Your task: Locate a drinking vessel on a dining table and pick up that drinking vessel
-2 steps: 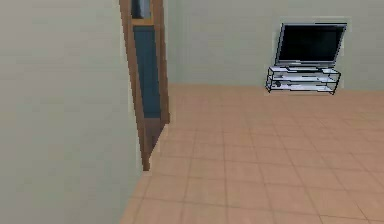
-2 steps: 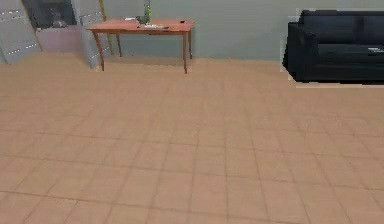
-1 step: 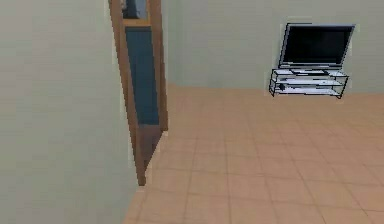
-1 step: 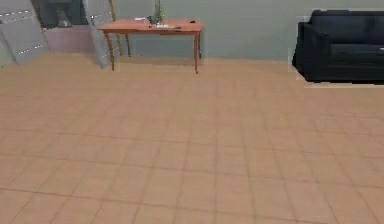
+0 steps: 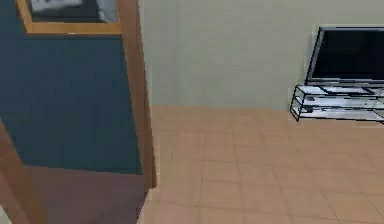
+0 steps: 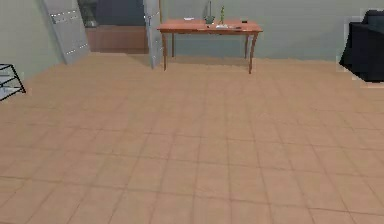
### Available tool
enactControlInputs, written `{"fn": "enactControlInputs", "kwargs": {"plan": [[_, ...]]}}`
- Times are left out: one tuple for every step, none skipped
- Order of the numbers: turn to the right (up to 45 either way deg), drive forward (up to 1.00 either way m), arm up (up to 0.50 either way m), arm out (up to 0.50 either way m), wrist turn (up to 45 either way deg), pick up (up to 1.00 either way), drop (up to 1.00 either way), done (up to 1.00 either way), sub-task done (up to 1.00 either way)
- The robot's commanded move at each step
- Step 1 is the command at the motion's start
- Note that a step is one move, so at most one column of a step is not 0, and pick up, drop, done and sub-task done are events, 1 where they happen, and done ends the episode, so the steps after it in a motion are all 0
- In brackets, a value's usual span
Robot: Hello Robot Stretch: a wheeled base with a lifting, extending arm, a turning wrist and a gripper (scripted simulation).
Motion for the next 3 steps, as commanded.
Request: {"fn": "enactControlInputs", "kwargs": {"plan": [[3.0, 0.0, 0.0, 0.0, 0.0, 0.0, 0.0, 0.0, 0.0], [0.0, 0.75, 0.0, 0.0, 0.0, 0.0, 0.0, 0.0, 0.0], [-45.0, 0.0, 0.0, 0.0, 0.0, 0.0, 0.0, 0.0, 0.0]]}}
